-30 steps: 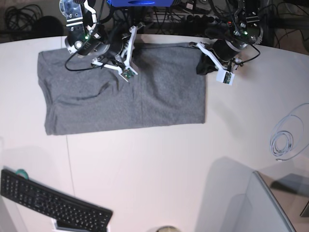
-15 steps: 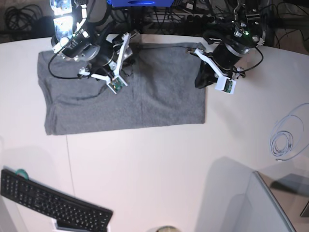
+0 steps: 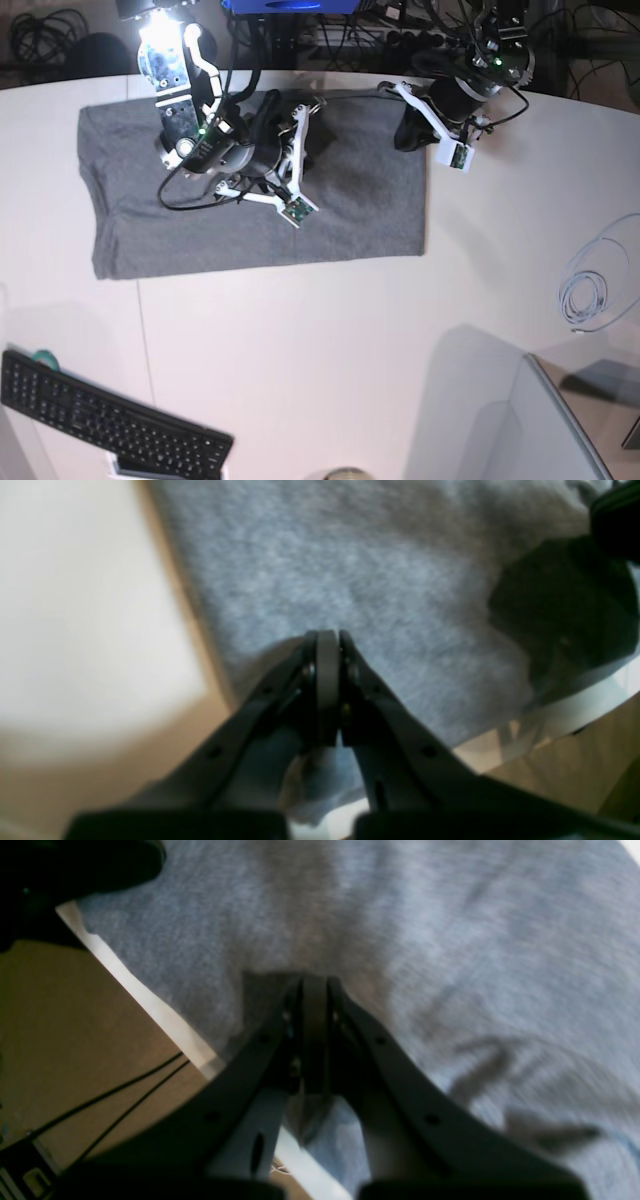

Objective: Layout the t-shirt on the table in an organized manner, then fold the t-shirt properly
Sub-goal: 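Pull the shirt corners outward with both grippers to square the fold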

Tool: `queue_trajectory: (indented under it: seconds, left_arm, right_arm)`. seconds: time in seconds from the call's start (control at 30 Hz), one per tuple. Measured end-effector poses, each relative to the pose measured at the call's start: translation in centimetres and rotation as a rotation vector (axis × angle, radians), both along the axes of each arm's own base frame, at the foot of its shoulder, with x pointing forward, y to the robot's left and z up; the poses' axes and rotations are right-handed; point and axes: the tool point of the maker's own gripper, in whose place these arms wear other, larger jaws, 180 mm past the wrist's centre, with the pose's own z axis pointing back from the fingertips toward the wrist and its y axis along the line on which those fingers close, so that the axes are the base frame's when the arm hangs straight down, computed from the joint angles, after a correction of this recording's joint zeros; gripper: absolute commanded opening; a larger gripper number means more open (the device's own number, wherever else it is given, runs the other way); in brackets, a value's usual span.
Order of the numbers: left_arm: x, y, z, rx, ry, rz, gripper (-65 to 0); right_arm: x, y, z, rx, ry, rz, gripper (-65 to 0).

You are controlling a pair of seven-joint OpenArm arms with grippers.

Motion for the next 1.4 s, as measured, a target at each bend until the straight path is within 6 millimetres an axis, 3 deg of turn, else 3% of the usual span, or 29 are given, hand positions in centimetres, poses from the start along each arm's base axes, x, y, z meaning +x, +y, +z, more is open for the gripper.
queue_trajectory:
  seconds: [0.13, 0.27, 0.37, 0.57, 0.7, 0.77, 0.83, 0.9, 0.97, 1.03, 1.13, 1.2, 1.3, 1.4]
  left_arm:
    - [0.0, 0.6, 0.0, 0.010, 0.001, 0.008, -65.0]
    - [-0.4, 0.9, -0.9, -0.001, 0.021, 0.011, -65.0]
    - [-0.2, 0.9, -1.0, -0.004, 0.023, 0.011, -65.0]
    - [0.1, 1.0, 0.1, 0.021, 0.005, -0.002, -65.0]
    - [1.4, 0.2, 3.3, 0.030, -0.091, -0.020, -65.0]
    - [2.1, -0.9, 4.6, 0.004, -0.137, -0.006, -65.0]
    - [2.2, -2.5, 4.9, -0.036, -0.145, 0.004, -65.0]
    - [1.8, -4.7, 3.7, -0.058, -0.108, -0.035, -65.0]
    - [1.0, -6.4, 2.1, -0.065, -0.059, -0.095, -65.0]
    - [0.7, -6.1, 0.4, -0.029, -0.025, -0.109, -65.0]
    - [0.7, -4.6, -1.8, 0.029, 0.017, -0.131, -65.0]
    - [1.8, -4.1, -2.2, 0.034, 0.005, -0.136, -65.0]
    - [3.6, -3.4, -2.1, 0.050, -0.019, -0.145, -65.0]
    - [4.3, -2.7, -1.9, 0.065, -0.033, -0.148, -65.0]
  right_arm:
    - [0.4, 1.0, -1.7, 0.045, 0.024, -0.003, -64.4]
    - [0.4, -0.8, -4.0, 0.038, 0.095, -0.071, -64.4]
    - [0.9, -1.3, -4.1, 0.044, 0.098, -0.097, -64.5]
    - [2.0, -2.4, -1.1, -0.004, 0.014, -0.093, -64.5]
    - [3.8, -3.9, 2.4, -0.006, -0.090, -0.137, -64.4]
    - [5.2, -6.5, 3.6, 0.015, -0.128, -0.246, -64.2]
    - [6.2, -11.4, 3.6, -0.031, -0.135, -0.381, -64.1]
    - [7.0, -16.7, 3.3, -0.104, -0.124, -0.515, -62.3]
    - [7.7, -20.7, 3.7, -0.123, -0.142, -0.615, -55.7]
    - [7.9, -23.6, 3.5, -0.160, -0.110, -0.675, -44.4]
    - [8.0, -27.2, 2.8, -0.169, -0.067, -0.753, -26.3]
    - [7.7, -29.5, 2.7, -0.165, -0.060, -0.806, -19.2]
    - [6.6, -32.2, 2.0, -0.160, -0.027, -0.854, -15.3]
    - [5.0, -33.0, -0.1, -0.139, 0.080, -0.899, -15.3]
